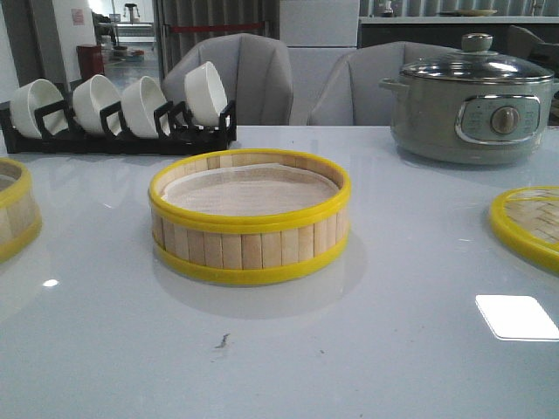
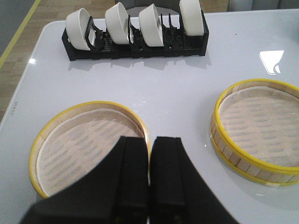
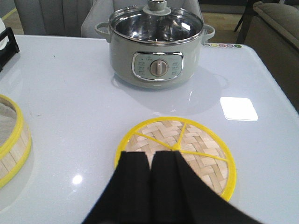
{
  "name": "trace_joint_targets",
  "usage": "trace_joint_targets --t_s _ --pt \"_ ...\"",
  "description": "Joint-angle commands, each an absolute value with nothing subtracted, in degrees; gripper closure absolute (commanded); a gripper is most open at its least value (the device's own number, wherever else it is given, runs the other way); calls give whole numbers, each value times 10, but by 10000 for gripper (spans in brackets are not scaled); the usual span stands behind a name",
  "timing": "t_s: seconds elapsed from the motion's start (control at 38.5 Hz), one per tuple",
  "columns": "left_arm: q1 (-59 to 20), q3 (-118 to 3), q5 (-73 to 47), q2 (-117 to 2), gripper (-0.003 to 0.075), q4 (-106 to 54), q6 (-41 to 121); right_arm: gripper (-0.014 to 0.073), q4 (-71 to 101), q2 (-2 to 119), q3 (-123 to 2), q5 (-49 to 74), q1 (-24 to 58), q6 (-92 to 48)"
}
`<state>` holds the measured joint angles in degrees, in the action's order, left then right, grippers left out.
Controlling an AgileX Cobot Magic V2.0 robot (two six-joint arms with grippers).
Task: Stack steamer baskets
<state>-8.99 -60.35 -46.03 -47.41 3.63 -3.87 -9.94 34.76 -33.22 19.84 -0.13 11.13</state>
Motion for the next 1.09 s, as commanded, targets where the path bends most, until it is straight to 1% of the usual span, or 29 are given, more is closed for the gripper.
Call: trace_joint_targets --t_s 0.0,0.23,0.36,0.42,0.44,0.49,0.57,0.62,0.7,0.78,0.83,0.88,1.06 --pt "-93 -619 -423 -472 624 39 -41 521 -103 374 -364 127 1 109" --pt "-93 -619 -433 -472 624 39 -41 521 -103 375 -362 84 1 110" --pt "-93 -619 -441 -472 624 38 -41 518 -95 375 -362 95 1 110" --pt "-93 -619 -442 -472 624 38 -41 496 -93 375 -362 111 1 110" --pt "-93 -619 -444 -472 624 36 -41 468 -93 377 -362 120 1 110" --pt "-93 -619 -446 -473 624 36 -41 387 -93 381 -362 135 1 110" --pt "-93 -619 -446 -482 619 36 -38 202 -93 386 -362 158 1 110" --pt "-93 -619 -447 -488 593 34 -15 137 -93 387 -362 166 1 110" --pt "-93 -619 -446 -506 498 27 0 156 -93 387 -362 171 1 110" --pt "-93 -619 -445 -527 372 19 0 188 -92 387 -362 172 1 110" --pt "-93 -619 -445 -545 322 14 0 203 -85 387 -362 175 1 110" --pt "-93 -619 -444 -561 310 13 0 203 -77 387 -362 180 1 110" --pt "-93 -619 -417 -636 310 10 0 203 -41 394 -370 209 1 110"
